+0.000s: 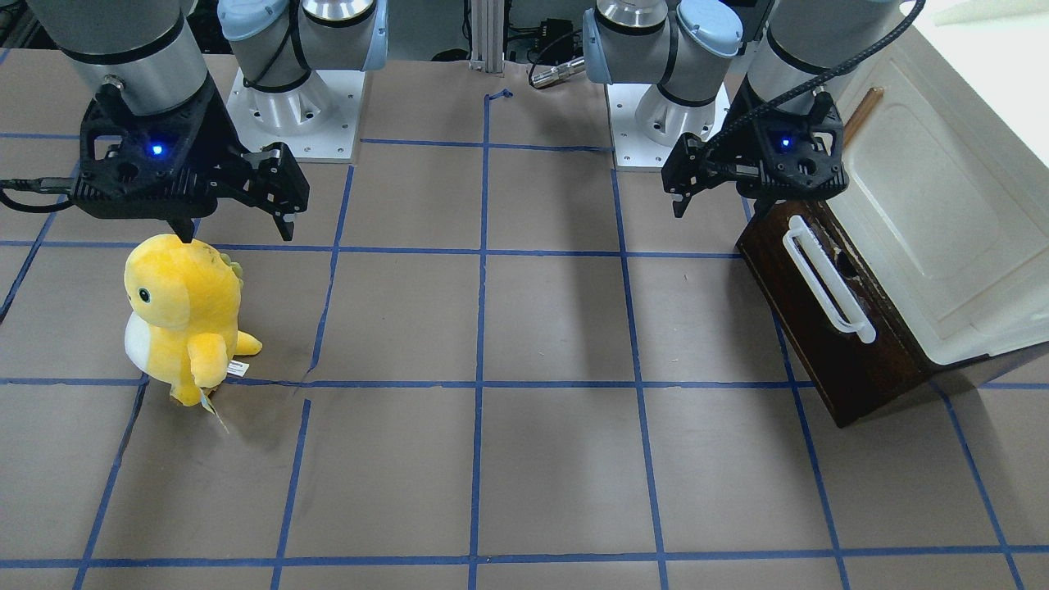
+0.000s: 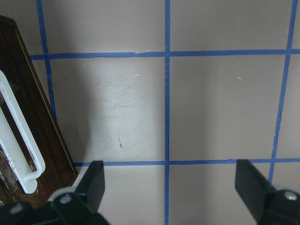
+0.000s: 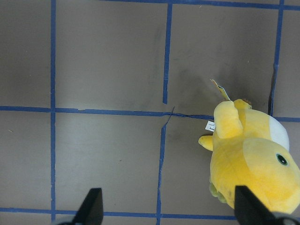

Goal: Pull drawer sideways

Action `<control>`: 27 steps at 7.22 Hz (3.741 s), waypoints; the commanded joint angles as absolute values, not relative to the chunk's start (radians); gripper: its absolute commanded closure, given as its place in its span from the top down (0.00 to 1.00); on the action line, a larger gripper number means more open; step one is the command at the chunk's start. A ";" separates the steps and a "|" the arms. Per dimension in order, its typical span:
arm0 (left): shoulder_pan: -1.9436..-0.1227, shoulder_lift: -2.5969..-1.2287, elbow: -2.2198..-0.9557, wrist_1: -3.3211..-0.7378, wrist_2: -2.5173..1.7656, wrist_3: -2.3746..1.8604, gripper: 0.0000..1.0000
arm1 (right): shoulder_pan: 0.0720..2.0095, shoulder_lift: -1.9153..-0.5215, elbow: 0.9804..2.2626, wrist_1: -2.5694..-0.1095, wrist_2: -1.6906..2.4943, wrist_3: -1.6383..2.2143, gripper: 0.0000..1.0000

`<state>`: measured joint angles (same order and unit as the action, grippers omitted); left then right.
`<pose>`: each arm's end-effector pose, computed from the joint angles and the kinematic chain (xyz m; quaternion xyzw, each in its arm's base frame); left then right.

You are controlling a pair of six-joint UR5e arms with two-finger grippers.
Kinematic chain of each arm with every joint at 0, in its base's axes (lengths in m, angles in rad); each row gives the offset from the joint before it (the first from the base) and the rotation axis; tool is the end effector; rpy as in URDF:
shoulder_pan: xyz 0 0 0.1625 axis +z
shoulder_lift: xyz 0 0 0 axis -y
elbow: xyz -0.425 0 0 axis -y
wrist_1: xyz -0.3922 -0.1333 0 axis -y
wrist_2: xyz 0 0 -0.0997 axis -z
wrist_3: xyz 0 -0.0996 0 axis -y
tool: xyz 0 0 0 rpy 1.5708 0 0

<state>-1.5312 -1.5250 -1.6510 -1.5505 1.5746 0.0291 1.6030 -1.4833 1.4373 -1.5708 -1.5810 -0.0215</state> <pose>-0.1142 -0.4757 0.4726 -0.0052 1.0000 0.0071 0.0017 0.1494 -0.5286 0.5090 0.0267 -0.9994 0.0230 0.0050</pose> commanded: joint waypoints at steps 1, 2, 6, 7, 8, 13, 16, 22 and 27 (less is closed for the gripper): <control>-1.534 -1.532 -1.654 -1.549 1.575 -0.036 1.00 | 1.603 -1.483 1.437 -1.571 -1.580 -0.021 1.00; -1.561 -1.543 -1.654 -1.549 1.577 -0.040 1.00 | 1.603 -1.483 1.437 -1.571 -1.580 -0.021 1.00; -1.601 -1.601 -1.655 -1.551 1.699 -0.138 1.00 | 1.603 -1.483 1.437 -1.571 -1.580 -0.021 1.00; -1.603 -1.636 -1.657 -1.549 1.774 -0.175 1.00 | 1.603 -1.483 1.437 -1.571 -1.580 -0.021 1.00; -1.608 -1.672 -1.657 -1.542 1.839 -0.205 1.00 | 1.603 -1.483 1.437 -1.571 -1.582 -0.021 1.00; -1.608 -1.805 -1.749 -1.451 1.999 -0.389 1.00 | 1.603 -1.483 1.437 -1.571 -1.582 -0.021 1.00; -1.608 -1.864 -1.750 -1.450 2.196 -0.385 1.00 | 1.603 -1.483 1.437 -1.571 -1.580 -0.021 1.00; -1.589 -1.925 -1.743 -1.448 2.324 -0.396 0.81 | 1.603 -1.483 1.437 -1.571 -1.580 -0.021 1.00; -1.551 -1.922 -1.749 -1.462 2.332 -0.478 0.82 | 1.603 -1.483 1.437 -1.571 -1.580 -0.021 1.00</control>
<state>-1.5569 -1.9228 -1.7446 -1.4549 2.3310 -0.4405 1.6030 -1.4834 1.4373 -1.5708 -1.5805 -0.0215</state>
